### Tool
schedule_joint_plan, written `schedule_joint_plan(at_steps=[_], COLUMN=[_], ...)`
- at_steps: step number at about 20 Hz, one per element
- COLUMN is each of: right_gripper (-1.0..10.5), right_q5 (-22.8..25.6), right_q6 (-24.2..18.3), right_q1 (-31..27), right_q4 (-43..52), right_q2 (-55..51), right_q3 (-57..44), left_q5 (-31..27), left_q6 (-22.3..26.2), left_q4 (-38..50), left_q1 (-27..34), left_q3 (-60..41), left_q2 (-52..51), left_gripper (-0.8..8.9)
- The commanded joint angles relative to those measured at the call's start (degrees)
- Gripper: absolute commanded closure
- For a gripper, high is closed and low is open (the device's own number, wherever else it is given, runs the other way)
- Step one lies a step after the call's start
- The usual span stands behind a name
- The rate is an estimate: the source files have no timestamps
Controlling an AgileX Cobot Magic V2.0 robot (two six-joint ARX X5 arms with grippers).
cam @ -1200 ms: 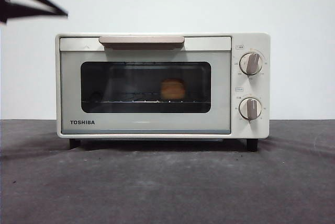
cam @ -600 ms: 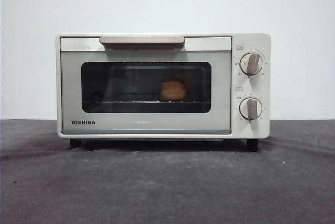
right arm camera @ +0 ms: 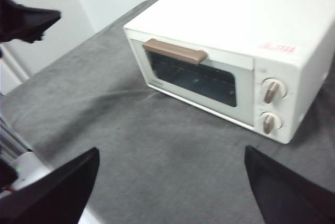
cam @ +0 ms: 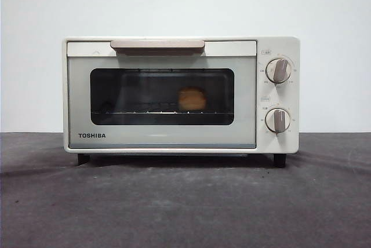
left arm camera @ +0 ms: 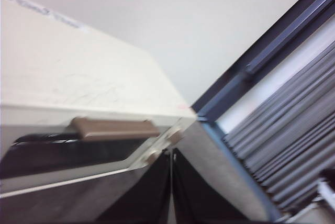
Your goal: The left arm flap open the oven, the right arm pick bread and place it into oven, the left arm flap close the oven
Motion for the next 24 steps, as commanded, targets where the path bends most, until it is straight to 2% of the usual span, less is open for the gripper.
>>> schedule_joint_plan(at_steps=[1, 4, 9, 13, 18, 20, 22, 23, 24], right_gripper=[5.1, 5.1, 5.1, 5.1, 5.2, 6.3, 9.0, 9.4, 9.3], right_q5=[1.62, 3.08, 4.37, 4.37, 4.37, 4.37, 4.35, 4.37, 4.35], right_q6=[-3.45, -5.84, -8.9, -10.4, -10.47, -10.45, -10.45, -10.56, -10.47], right_q1=[0.57, 0.57, 0.57, 0.57, 0.57, 0.57, 0.57, 0.57, 0.57], right_q4=[1.27, 1.4, 1.38, 1.38, 1.38, 1.33, 1.09, 0.92, 0.92], right_q2=[0.24, 0.24, 0.26, 0.26, 0.28, 0.28, 0.28, 0.28, 0.28], right_q3=[0.52, 0.52, 0.5, 0.5, 0.5, 0.5, 0.5, 0.5, 0.5], left_q5=[-3.96, -6.73, -13.22, -17.77, -19.23, -19.32, -19.3, -19.3, -19.3], left_q6=[6.75, 9.55, 16.92, 20.11, 22.01, 21.94, 21.75, 21.7, 21.73], left_q4=[-4.04, -7.76, -14.43, -19.1, -23.8, -25.05, -25.99, -26.1, -26.03], left_q1=[-0.13, -0.15, -0.17, -0.17, -0.17, -0.17, -0.17, -0.17, -0.17], left_q3=[0.92, 0.92, 0.92, 0.92, 0.92, 0.92, 0.92, 0.92, 0.92], left_q2=[-2.05, -5.31, -11.78, -16.63, -19.93, -20.04, -20.04, -20.04, -20.04], left_gripper=[8.04, 8.04, 8.04, 8.04, 8.04, 8.04, 8.04, 8.04, 8.04])
